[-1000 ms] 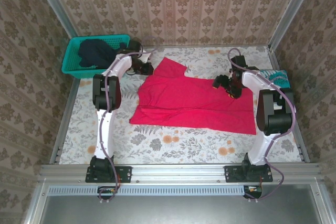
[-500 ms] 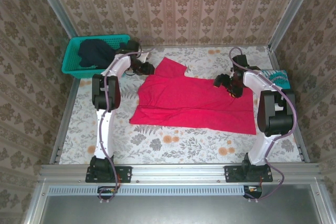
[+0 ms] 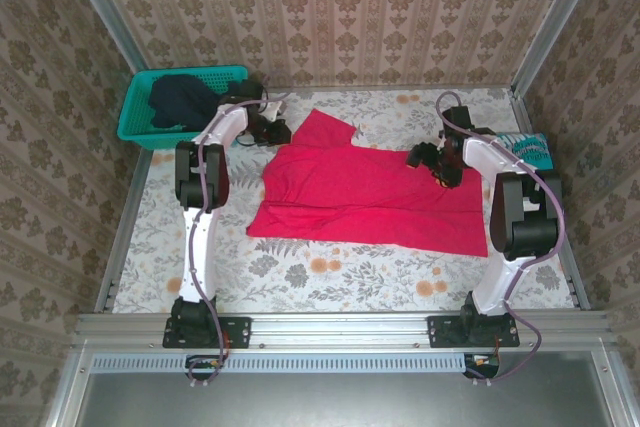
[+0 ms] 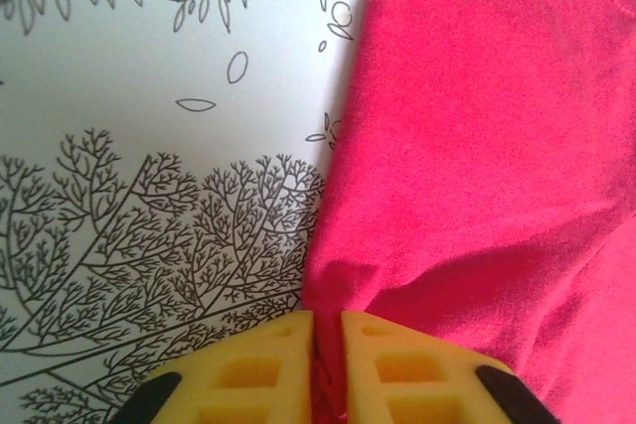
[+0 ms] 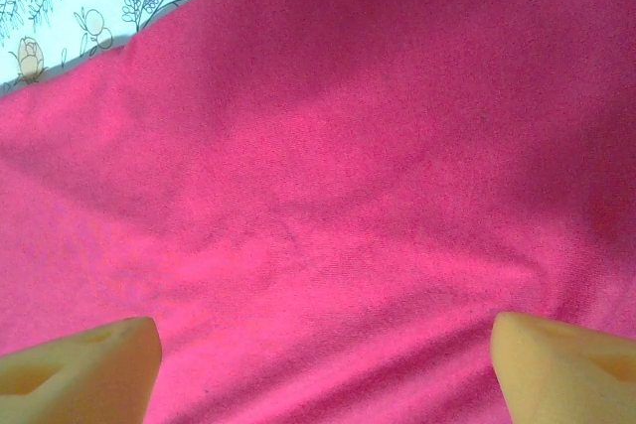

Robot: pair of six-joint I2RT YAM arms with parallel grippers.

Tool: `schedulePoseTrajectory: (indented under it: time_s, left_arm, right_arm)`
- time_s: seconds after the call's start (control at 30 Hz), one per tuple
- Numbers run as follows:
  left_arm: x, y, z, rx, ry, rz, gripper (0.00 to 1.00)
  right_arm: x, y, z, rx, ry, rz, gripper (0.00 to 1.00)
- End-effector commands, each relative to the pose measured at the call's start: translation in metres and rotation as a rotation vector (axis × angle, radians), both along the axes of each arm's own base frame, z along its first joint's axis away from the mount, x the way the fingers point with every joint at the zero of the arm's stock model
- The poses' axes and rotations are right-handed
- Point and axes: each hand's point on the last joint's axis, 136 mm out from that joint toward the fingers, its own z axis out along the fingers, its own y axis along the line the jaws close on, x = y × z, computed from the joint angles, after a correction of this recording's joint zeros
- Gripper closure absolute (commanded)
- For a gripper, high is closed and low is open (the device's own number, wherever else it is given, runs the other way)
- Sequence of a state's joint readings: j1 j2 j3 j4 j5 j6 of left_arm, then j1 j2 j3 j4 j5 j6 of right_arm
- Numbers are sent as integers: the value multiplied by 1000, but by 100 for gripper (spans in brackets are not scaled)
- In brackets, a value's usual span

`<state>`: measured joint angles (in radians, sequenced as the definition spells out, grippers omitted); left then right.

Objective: Fold and stack the t-shirts

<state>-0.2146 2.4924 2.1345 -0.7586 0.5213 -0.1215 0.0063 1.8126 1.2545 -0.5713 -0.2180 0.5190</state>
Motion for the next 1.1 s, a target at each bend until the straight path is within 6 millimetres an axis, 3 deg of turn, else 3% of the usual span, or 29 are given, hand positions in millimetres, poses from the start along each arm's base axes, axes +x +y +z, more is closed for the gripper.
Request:
schedulePoseTrajectory:
  time_s: [0.0, 0.1, 0.3, 0.47, 0.63, 0.77, 0.9, 1.07]
  left_arm:
    - [3, 2, -8, -18, 15, 9, 92]
    - [3, -2, -5, -46, 10, 1, 100]
    - [4, -7, 8, -108, -28, -7, 100]
    - [15, -5, 42, -150, -169, -5, 100]
    - [16, -10, 73, -194, -257, -28, 100]
    - [17, -10, 86, -209, -289, -34, 100]
    - [17, -11, 83, -213, -277, -33, 100]
    - [14, -9, 71, -197, -243, -26, 100]
  right_arm:
    - [-4, 2, 8, 25, -20, 5, 13]
    - [-4, 1, 8, 18, -22, 5, 13]
    - [-1, -2, 11, 9, -28, 2, 13]
    - [4, -9, 15, -18, -42, -12, 13]
    - [13, -34, 23, -100, -66, -75, 13]
    - [24, -55, 32, -143, -92, -124, 13]
    - [33, -85, 36, -205, -86, -196, 13]
    - [45, -125, 24, -290, -21, -265, 16]
